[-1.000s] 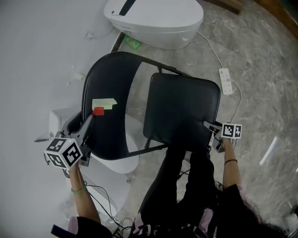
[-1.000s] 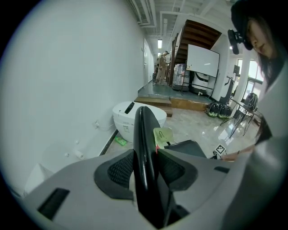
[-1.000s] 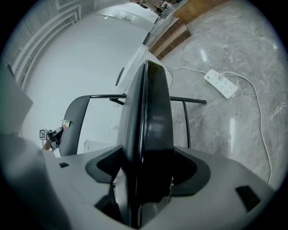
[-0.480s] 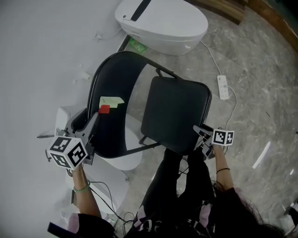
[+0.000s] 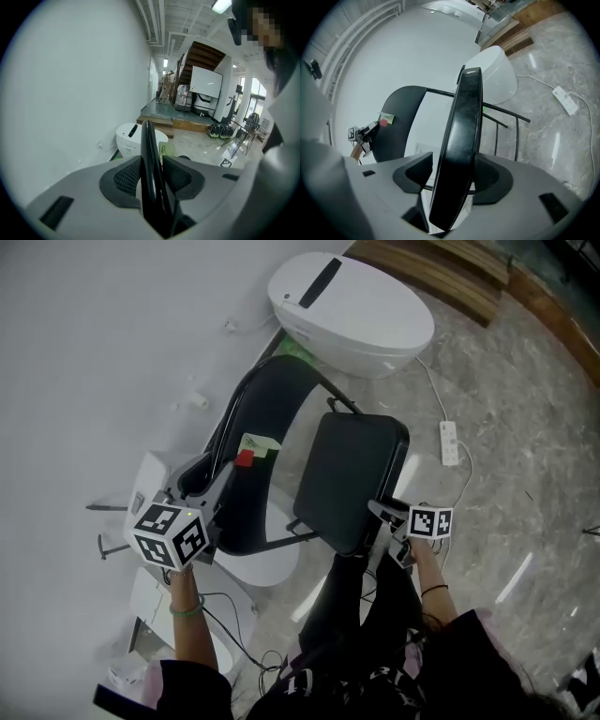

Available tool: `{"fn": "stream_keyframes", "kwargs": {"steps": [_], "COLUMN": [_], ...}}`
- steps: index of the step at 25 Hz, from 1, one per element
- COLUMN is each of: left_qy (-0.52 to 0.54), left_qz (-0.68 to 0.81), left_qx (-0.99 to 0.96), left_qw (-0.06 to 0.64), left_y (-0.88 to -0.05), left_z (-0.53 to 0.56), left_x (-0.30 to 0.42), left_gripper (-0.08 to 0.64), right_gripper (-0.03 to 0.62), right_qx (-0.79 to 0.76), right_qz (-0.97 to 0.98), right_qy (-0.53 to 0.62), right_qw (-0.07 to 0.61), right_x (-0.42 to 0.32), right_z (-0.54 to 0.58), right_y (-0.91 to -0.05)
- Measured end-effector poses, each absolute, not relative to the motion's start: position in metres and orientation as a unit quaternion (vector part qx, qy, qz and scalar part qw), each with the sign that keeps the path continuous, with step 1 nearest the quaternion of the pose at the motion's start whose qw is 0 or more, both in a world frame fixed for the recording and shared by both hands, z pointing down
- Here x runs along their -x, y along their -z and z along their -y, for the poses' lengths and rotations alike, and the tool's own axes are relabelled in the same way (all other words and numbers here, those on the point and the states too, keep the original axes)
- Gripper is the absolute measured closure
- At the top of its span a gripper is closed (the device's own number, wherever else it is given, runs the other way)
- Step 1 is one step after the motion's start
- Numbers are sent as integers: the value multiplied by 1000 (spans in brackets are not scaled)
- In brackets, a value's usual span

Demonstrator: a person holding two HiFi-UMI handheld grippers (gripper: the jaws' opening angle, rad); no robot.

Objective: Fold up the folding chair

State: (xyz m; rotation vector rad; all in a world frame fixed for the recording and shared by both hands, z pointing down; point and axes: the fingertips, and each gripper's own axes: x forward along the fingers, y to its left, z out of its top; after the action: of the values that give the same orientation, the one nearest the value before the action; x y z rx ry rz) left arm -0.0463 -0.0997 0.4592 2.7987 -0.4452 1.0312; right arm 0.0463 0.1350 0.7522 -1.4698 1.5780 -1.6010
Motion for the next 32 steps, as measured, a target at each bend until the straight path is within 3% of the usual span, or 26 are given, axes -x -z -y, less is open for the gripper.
{"fn": "stream_keyframes", "kwargs": {"steps": [9, 13, 18, 23, 29, 32], "left_qy": [-309, -296, -287, -301, -324, -313], "left_qz": [118, 100, 87, 100, 129, 130], "left_qx": [-936, -938, -940, -937, -927, -925], "left_qw": [118, 152, 164, 144, 136, 173], "left_y": [-425, -414, -402, -398, -399, -399], "left_z": [148, 145, 125, 118, 138, 160], "left_x": [76, 67, 71, 66, 63, 53], "left_gripper": [422, 426, 426, 426, 429, 430], "right_gripper": [328, 332, 366, 463, 486, 489], "right_qx": [540, 540, 540, 531, 492, 484], "right_qz": [-575, -563, -556, -532, -555, -557], "right_qy": [584, 589, 588, 606, 620, 623], "right_qw": [191, 211, 230, 259, 256, 259], "right_x": [10, 15, 30, 32, 37, 25], "right_z": [-27, 1, 23, 41, 72, 86], "right_y": [-683, -667, -652, -650, -641, -638]}}
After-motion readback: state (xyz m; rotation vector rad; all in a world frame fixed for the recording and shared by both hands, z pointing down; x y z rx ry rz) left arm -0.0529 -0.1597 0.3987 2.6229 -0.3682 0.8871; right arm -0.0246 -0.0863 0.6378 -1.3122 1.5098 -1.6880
